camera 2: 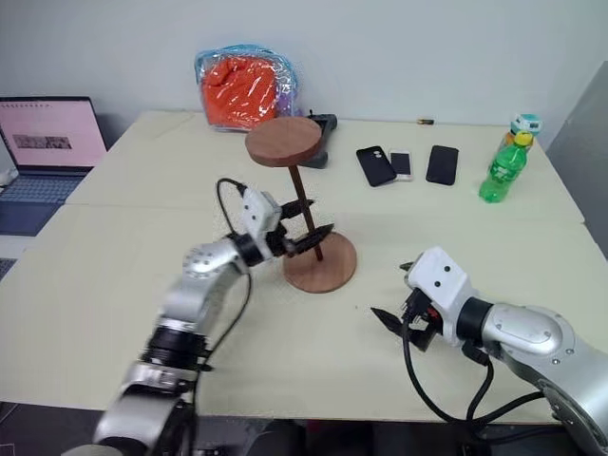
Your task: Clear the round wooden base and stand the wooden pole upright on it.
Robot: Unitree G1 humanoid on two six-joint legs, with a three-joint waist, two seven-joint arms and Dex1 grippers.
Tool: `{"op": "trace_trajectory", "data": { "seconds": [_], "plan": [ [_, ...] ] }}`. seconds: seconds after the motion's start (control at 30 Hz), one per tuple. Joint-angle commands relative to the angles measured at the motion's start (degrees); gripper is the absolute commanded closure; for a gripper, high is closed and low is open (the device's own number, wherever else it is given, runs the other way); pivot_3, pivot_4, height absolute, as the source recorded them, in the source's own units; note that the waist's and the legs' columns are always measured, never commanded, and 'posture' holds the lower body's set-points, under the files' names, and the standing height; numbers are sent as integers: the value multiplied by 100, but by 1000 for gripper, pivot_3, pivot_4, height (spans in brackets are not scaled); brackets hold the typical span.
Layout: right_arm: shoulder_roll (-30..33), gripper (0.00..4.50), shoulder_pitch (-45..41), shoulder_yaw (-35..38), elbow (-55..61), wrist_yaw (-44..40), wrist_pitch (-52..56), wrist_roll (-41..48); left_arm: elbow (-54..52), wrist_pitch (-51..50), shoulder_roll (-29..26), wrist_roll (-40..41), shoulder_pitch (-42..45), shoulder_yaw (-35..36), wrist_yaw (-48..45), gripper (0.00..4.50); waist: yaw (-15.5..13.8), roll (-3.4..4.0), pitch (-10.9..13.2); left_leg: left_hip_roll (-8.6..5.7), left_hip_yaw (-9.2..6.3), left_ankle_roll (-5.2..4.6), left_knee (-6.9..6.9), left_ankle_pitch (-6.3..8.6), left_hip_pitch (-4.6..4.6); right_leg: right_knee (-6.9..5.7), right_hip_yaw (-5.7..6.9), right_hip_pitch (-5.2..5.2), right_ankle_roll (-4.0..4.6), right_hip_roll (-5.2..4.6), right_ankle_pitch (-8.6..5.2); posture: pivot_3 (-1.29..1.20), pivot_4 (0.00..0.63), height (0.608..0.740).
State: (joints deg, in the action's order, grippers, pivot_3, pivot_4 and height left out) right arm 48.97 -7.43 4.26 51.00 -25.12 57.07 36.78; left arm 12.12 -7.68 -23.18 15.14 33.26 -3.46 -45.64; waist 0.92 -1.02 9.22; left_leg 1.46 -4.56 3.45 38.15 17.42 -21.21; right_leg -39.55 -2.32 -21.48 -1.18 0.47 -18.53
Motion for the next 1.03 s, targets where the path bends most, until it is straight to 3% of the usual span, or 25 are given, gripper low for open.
{"op": "trace_trajectory", "data": {
  "seconds": [0.03,0.23,0.5,0.8,1.03],
  "plan": [
    [103,0,-35,76,-91,-220,-344,-185,-317,-585,-275,104,235,52,-205,1053,-16,-2,1,1,0,0,0,0,-1,2,0,0,0,0,0,0,150,740],
    [373,0,-35,164,-550,-651,-761,-492,-725,-1262,-991,-168,269,-64,-411,1053,-1,-3,4,2,0,0,-6,0,-4,13,-3,0,0,-3,0,0,150,740],
    [682,0,-23,372,-1183,-1201,-1297,-818,-1435,-2538,-1816,640,37,127,-1423,1053,30,-1,11,5,0,0,-8,0,-6,14,-3,-2,0,-2,0,0,150,740],
    [905,0,-229,1402,-1457,-2493,-1577,153,-1056,-2511,-3280,604,-441,841,-1973,1053,74,16,38,9,1,-1,-14,1,-4,14,-3,-4,1,-1,-1,0,150,740],
    [1062,0,-512,1670,-1642,-2704,-1358,636,-1010,-2462,-3612,778,-711,1201,-2189,1053,52,20,48,16,1,-2,-13,1,-5,15,-2,-3,1,-8,-1,0,150,740]
  ]
}}
